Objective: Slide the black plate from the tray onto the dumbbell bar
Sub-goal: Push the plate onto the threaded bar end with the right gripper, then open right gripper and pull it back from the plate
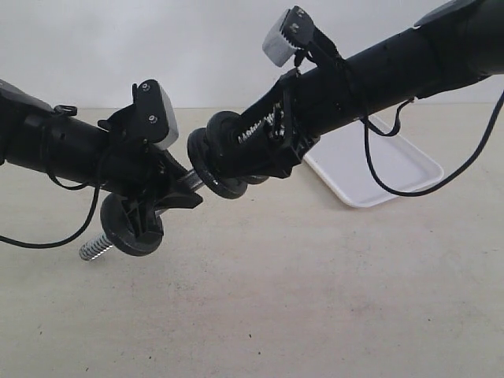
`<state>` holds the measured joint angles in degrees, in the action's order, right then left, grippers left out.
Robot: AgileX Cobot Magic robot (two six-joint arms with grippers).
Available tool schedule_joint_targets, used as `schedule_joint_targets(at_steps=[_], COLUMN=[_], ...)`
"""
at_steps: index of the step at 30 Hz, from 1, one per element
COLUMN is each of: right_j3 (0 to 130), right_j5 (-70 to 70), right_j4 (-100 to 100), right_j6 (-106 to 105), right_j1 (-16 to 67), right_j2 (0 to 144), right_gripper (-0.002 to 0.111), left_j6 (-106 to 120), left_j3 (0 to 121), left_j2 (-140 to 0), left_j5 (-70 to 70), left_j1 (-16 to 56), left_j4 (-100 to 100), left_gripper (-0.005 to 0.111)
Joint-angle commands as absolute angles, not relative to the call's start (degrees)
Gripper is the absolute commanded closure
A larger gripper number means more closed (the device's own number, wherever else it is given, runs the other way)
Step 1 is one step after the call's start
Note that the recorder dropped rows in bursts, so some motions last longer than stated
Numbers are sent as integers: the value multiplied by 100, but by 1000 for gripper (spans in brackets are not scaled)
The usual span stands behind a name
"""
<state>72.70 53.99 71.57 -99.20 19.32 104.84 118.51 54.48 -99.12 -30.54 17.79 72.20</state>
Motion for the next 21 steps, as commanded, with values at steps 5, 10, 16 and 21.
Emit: schedule_joint_targets(at_steps=[5,10,16,21], right_j3=[7331,7331,7331,7331], right_j5=[5325,5284,5271,5271], right_j4=[7460,7485,7643,7683], right_j6=[-9756,-9756,-9756,-9756], right_j1=[1994,1994,1994,1994], right_j2=[10355,10355,10355,10355], right_gripper=[22,10,3,3], left_j6=[11675,11675,11675,11675], left_j3=[5661,5661,5661,5661], left_j2=[-9634,-9634,-9634,-9634], left_j5=[-3303,-3303,-3303,-3303], left_j1=[1796,1796,1796,1796], left_j4=[8121,8121,8121,8121], left_gripper=[102,102,102,102])
